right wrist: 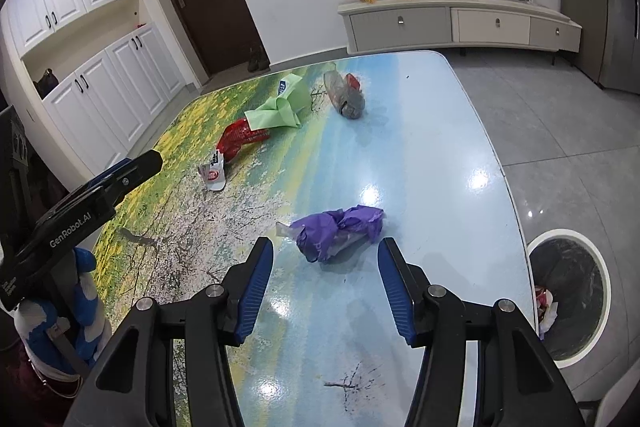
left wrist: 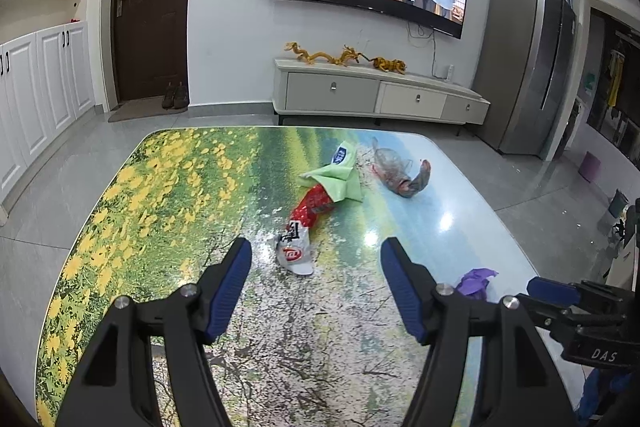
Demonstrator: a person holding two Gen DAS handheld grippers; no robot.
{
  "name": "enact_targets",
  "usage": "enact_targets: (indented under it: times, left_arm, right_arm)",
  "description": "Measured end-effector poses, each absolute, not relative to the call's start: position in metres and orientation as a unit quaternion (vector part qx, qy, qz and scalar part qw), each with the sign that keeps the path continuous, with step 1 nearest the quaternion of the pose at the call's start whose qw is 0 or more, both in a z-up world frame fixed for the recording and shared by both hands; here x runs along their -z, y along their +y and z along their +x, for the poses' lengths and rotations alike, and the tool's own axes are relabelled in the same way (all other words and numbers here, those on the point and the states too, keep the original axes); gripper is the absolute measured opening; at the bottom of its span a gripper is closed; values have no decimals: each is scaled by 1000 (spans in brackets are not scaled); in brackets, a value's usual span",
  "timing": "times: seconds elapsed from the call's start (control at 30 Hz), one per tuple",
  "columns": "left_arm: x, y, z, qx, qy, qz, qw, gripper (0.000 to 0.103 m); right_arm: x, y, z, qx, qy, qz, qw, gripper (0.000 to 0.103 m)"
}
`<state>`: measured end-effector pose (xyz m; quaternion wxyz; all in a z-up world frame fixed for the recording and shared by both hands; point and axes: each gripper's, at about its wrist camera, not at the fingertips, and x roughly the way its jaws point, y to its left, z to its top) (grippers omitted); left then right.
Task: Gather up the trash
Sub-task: 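Grasp the red snack bag with the left tool while the right tool grasps the purple glove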
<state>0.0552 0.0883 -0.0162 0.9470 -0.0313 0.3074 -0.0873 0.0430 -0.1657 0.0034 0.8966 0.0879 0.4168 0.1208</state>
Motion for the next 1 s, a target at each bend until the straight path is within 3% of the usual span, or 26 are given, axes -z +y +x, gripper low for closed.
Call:
enact_targets:
  times: [0.27,0.9,1.0]
  left_arm:
    - [25,101,72,88,317,-18,944,68]
    - [68,88,168,116,388,1,914,68]
    - [74,83,173,119,397,6,910,57]
  right_arm:
    - [6,-165,46,-122,429,114,888,61]
    - [33,-154,100,-127,448,109,878,63]
    - [35,-154,105,-125,448,102,879,61]
